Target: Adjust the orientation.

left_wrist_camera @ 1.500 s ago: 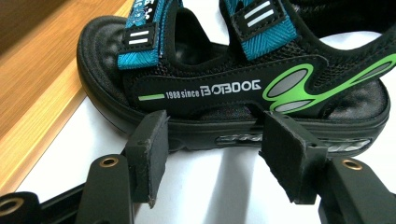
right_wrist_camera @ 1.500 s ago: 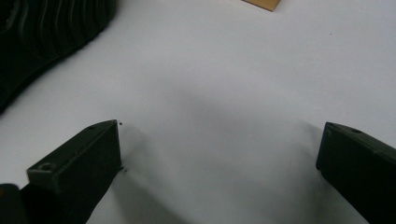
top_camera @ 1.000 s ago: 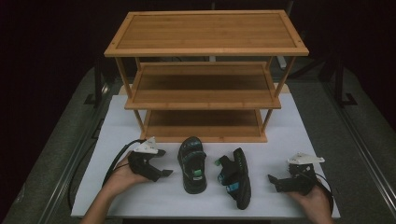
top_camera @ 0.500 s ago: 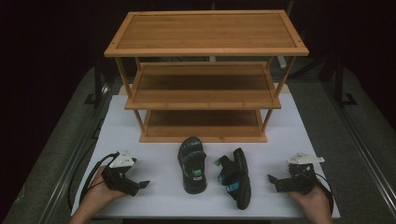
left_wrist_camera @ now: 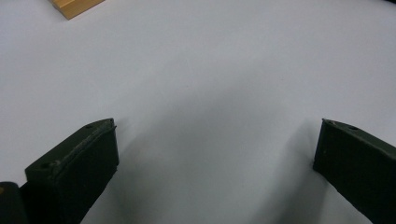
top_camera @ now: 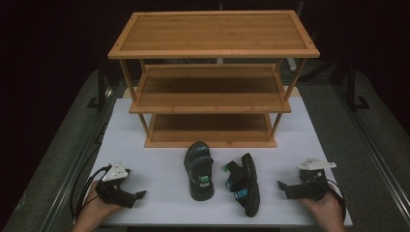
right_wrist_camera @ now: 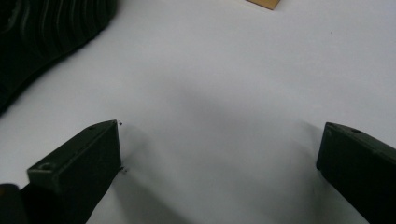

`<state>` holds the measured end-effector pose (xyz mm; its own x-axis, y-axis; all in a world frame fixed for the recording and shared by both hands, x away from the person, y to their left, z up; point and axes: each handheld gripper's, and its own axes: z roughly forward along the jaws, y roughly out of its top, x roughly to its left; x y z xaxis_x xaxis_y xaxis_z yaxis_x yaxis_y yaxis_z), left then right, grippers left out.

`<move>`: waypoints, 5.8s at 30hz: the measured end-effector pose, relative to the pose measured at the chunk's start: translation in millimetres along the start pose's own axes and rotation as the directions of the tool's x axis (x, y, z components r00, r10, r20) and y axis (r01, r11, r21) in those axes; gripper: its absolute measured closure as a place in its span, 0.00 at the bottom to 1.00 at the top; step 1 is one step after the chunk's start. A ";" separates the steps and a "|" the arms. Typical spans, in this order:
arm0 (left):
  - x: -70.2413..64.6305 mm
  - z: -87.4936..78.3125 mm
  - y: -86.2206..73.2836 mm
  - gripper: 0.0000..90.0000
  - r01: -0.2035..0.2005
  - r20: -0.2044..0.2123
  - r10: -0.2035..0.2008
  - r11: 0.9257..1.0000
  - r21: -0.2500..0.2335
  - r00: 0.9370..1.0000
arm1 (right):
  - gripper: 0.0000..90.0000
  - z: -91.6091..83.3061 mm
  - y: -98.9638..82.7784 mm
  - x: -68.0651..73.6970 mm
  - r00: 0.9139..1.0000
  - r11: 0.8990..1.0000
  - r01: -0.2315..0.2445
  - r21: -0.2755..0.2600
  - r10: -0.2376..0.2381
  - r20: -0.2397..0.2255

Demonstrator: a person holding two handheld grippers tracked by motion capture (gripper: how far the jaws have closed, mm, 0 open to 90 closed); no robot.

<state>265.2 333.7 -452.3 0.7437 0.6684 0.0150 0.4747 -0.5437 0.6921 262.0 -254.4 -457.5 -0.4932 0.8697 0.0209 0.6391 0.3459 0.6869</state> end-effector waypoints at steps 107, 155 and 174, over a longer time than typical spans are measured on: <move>0.3 0.3 0.0 0.00 0.003 0.001 -0.003 1.000 0.003 1.000 | 1.00 -32.3 7.9 -3.0 0.918 0.999 -0.012 -0.040 -0.004 -0.396; 0.3 0.5 0.0 0.00 0.008 0.001 -0.008 1.000 0.000 1.000 | 0.94 -31.7 92.5 -10.2 0.956 0.983 0.122 -0.136 -0.154 -0.252; 0.3 0.4 0.0 0.00 0.004 0.001 -0.004 1.000 0.002 1.000 | 0.94 -95.0 23.5 -28.8 0.981 0.986 0.035 -0.161 -0.065 -0.185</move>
<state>265.6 333.7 -452.6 0.7420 0.6703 0.0114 0.4790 -0.5420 0.6905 235.2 -304.8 -372.9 -0.6344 0.7652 0.1100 0.5180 0.3152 0.7952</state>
